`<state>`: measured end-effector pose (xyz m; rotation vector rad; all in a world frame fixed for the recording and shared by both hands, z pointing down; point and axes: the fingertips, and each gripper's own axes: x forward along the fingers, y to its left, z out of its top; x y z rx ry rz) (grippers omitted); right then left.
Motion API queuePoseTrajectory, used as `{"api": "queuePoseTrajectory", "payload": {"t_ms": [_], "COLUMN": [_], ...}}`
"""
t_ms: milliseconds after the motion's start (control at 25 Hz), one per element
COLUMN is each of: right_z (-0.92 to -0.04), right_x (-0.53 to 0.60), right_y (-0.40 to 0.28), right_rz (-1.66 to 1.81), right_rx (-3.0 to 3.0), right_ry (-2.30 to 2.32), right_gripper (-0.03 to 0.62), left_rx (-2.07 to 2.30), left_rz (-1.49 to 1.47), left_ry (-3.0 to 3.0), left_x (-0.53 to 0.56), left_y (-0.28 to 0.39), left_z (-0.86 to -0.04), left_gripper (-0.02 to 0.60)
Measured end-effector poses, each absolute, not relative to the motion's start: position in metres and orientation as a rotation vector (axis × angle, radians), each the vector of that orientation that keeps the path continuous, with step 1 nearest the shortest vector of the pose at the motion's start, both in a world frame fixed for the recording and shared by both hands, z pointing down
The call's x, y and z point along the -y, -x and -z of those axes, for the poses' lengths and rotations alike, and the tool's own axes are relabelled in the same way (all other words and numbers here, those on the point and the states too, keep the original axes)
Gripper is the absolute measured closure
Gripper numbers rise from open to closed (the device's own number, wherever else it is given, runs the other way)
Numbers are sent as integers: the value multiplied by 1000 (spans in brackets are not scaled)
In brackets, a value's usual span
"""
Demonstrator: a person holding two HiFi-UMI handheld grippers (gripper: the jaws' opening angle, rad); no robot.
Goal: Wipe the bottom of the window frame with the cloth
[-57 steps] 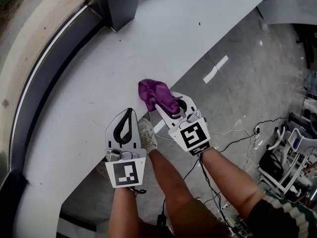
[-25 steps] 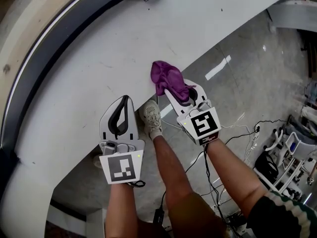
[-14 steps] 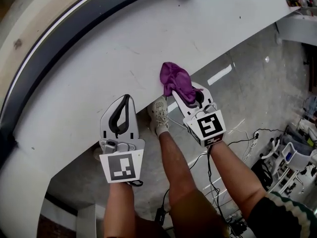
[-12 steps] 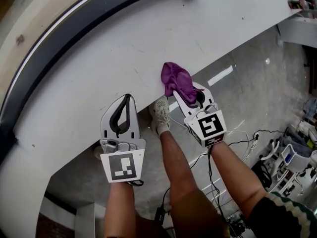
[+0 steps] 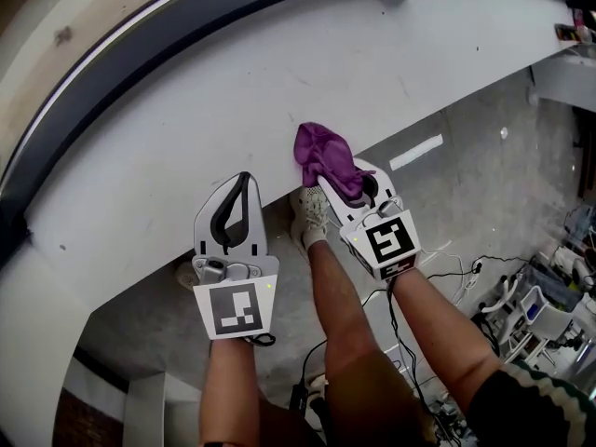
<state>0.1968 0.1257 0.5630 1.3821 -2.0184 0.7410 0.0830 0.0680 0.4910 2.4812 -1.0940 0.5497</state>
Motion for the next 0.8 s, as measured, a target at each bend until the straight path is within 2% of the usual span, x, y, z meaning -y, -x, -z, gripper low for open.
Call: {"api": "queuePoseTrajectory", "payload": {"t_ms": [800], "right_z": [-563], "right_x": [-120], "right_y": [-88], "right_rz": [-708], "right_rx": [2145], "right_ry": [-1185], "right_gripper": [442], "left_rx": [1291], "left_rz": [-501], "left_ry": [-2366], "left_x": [-75], "left_y": [7], "left_z": [-493], "left_gripper": [578]}}
